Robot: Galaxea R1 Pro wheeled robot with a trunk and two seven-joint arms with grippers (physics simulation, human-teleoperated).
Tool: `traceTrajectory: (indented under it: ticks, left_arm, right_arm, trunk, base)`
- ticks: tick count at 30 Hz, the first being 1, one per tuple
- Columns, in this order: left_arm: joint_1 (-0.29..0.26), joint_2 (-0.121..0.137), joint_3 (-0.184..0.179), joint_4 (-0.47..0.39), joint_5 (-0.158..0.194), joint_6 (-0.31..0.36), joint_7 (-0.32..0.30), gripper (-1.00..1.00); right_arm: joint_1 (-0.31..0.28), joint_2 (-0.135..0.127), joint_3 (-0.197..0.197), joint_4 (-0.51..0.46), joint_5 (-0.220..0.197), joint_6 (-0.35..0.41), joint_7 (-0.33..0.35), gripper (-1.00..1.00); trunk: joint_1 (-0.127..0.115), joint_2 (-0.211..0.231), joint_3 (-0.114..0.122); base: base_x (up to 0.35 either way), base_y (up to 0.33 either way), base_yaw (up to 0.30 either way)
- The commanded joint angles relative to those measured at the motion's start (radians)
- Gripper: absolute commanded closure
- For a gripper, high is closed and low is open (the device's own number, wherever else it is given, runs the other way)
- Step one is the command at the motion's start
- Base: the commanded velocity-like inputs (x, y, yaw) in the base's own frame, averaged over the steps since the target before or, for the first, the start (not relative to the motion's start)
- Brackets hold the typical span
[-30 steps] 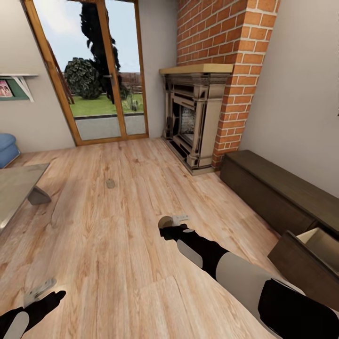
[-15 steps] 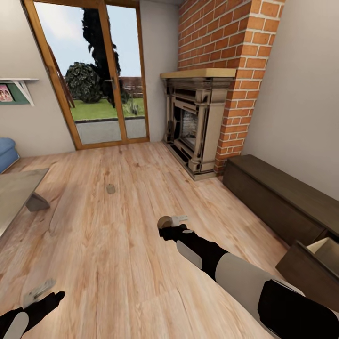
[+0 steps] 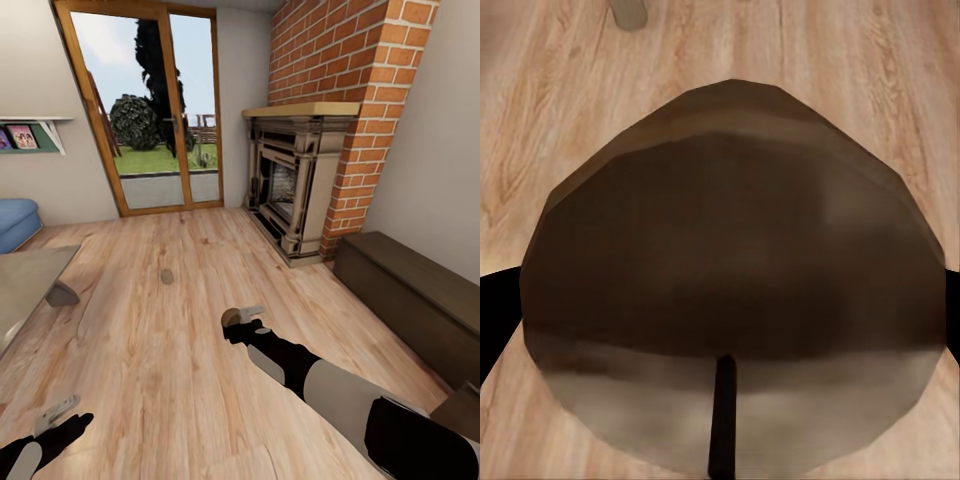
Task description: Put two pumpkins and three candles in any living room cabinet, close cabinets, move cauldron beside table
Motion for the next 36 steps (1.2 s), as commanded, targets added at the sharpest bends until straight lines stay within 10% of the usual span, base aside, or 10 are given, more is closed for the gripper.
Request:
traceTrajectory:
  ticks: [1, 36]
  left_arm:
    - [0.0, 0.0, 0.0, -0.001, 0.011, 0.004, 0.008, -1.0]
    - [0.0, -0.002, 0.0, -0.001, 0.011, 0.004, 0.009, -1.0]
  right_arm:
    - [-0.002, -0.001, 0.007, -0.002, -0.004, 0.002, -0.007, 1.0]
    - [-0.002, -0.002, 0.01, -0.003, -0.006, 0.001, -0.002, 1.0]
  trunk:
    - [0.001, 0.0, 0.001]
    - [0.001, 0.0, 0.012]
  base:
    - [0.335, 0.002, 0.141]
    - [0.331, 0.087, 0.048]
